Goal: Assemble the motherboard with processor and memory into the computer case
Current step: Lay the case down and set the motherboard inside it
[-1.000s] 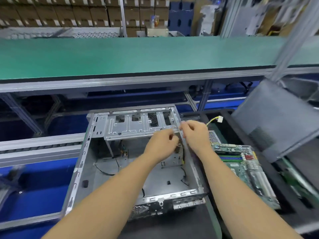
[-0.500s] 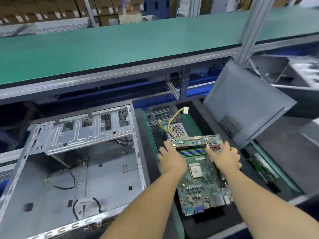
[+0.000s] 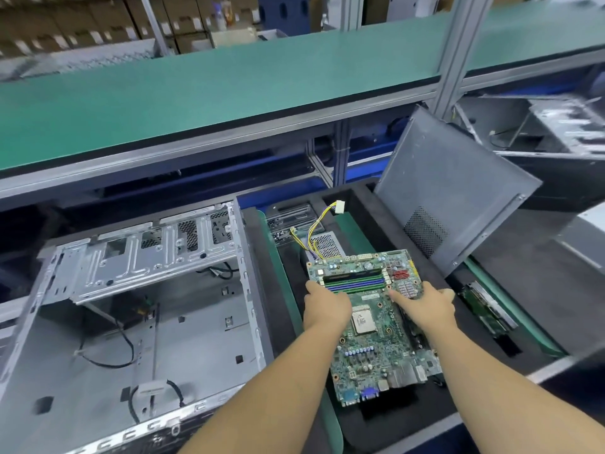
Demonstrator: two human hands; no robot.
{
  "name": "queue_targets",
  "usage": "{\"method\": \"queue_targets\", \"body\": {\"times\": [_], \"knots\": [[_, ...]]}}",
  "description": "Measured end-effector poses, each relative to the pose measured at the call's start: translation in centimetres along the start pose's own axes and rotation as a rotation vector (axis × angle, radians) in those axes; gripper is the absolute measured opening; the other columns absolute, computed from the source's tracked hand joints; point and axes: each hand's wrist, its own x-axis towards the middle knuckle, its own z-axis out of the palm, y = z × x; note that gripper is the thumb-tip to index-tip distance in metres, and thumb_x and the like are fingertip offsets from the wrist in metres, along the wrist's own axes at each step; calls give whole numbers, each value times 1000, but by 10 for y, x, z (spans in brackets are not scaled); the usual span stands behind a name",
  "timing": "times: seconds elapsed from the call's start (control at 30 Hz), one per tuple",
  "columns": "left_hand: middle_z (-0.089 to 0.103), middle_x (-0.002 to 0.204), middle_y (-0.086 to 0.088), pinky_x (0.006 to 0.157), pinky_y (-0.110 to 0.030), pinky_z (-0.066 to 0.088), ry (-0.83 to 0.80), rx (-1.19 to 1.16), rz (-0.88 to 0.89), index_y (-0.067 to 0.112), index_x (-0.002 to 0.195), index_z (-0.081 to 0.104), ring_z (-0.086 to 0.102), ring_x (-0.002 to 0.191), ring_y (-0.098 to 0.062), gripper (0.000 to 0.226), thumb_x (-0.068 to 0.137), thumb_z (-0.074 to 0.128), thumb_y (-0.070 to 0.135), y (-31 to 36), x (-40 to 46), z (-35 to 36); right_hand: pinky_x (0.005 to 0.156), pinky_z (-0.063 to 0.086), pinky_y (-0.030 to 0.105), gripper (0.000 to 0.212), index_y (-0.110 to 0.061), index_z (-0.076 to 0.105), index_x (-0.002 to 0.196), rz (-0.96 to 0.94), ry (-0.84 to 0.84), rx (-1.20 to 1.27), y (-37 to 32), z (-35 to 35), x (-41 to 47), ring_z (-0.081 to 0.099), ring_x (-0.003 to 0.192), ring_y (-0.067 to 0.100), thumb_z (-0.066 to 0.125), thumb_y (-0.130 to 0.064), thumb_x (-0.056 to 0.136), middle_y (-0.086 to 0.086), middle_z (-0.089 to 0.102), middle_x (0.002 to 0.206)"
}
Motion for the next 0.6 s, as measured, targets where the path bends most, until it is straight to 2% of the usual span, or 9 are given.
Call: {"method": "queue_targets", "body": {"times": [0.1,0.23,0.4,0.5,0.6], "knots": [[54,128,-13,85,-48,55,33,-7,81,10,143,24,62,105,-35,54,96,47,25,12,-7,-10,104,44,49,100,-13,38,152,29,47,76,-9,-8,-6,41,131,43,67,-75,78,18,29,148],[57,124,-8,91,-53,50,97,-34,251,15,137,32,62,101,-34,48,94,49,27,45,-22,-42,102,42,52,99,-13,34,154,-8,168,147,-41,-31,-17,40,132,44,60,-77,82,17,30,150],[59,118,-5,84,-47,52,320,-28,470,15,131,40,60,97,-30,43,93,48,32,84,-45,-118,110,39,54,98,-4,44,148,-117,217,211,-127,-68,-40,43,132,46,50,-79,85,23,35,151],[60,114,-6,86,-46,52,446,-30,479,13,119,48,60,97,-31,37,89,47,35,86,-45,-175,113,37,52,105,-3,42,150,-191,167,231,-187,-77,-72,42,136,43,52,-82,82,22,36,154],[62,96,-5,70,-34,48,499,-60,398,14,92,52,61,84,-27,22,86,48,35,57,-26,-233,113,38,51,106,-6,41,149,-284,64,153,-239,-69,-112,38,139,41,61,-80,77,19,34,157]]}}
